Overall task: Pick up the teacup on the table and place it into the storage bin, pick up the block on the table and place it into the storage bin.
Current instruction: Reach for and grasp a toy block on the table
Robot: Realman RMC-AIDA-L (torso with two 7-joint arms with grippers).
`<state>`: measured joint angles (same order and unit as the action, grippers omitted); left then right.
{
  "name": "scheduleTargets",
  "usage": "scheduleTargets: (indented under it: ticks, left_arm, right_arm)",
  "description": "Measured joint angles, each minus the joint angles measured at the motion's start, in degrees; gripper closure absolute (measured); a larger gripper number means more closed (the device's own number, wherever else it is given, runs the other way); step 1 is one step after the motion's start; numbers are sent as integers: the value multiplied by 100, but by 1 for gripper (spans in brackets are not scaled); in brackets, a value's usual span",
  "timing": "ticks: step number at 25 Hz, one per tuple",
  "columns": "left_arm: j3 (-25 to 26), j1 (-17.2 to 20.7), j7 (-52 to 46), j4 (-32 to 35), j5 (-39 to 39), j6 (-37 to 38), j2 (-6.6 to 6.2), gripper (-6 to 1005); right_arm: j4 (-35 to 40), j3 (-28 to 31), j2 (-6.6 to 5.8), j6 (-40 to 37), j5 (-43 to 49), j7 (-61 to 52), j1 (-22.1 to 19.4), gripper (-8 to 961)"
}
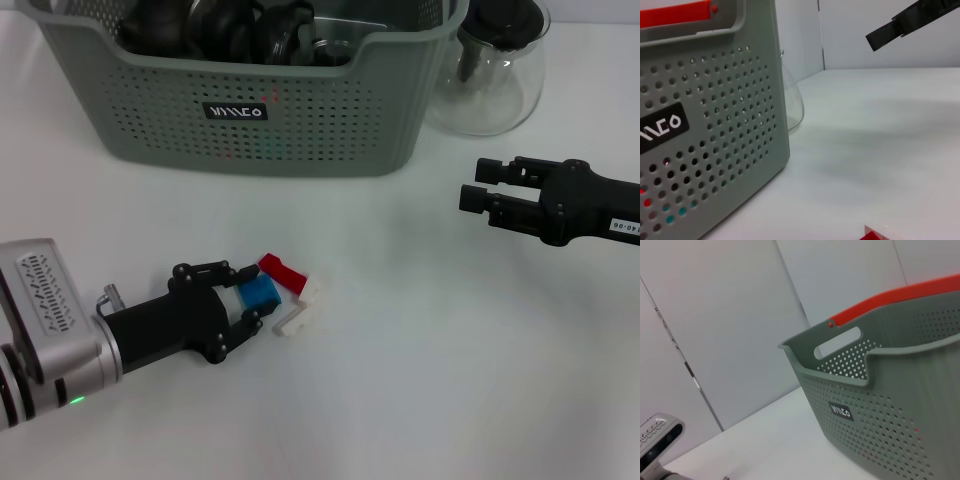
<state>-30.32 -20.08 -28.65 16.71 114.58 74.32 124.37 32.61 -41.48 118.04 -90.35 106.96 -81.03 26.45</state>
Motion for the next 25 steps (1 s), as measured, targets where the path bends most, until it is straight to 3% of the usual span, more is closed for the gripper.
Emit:
scheduleTargets:
  ticks: [7, 15, 20, 25]
  left_arm:
    - [5, -4, -31, -43, -17, -101, 13, 606]
    - [1, -14, -313, -14, -11, -161, 9, 550]
    - [0, -2, -305, -10, -11, -165, 9, 336]
    - [88, 40, -149, -4, -57, 83, 9, 337]
  right_arm:
    - [0, 0, 0, 0, 0, 0, -6, 369]
    - [0, 0, -6, -1, 0, 0, -10, 369]
    - [0, 0, -9, 0, 0, 0, -8, 369]
    - [0, 0, -16, 1, 0, 0, -8, 370]
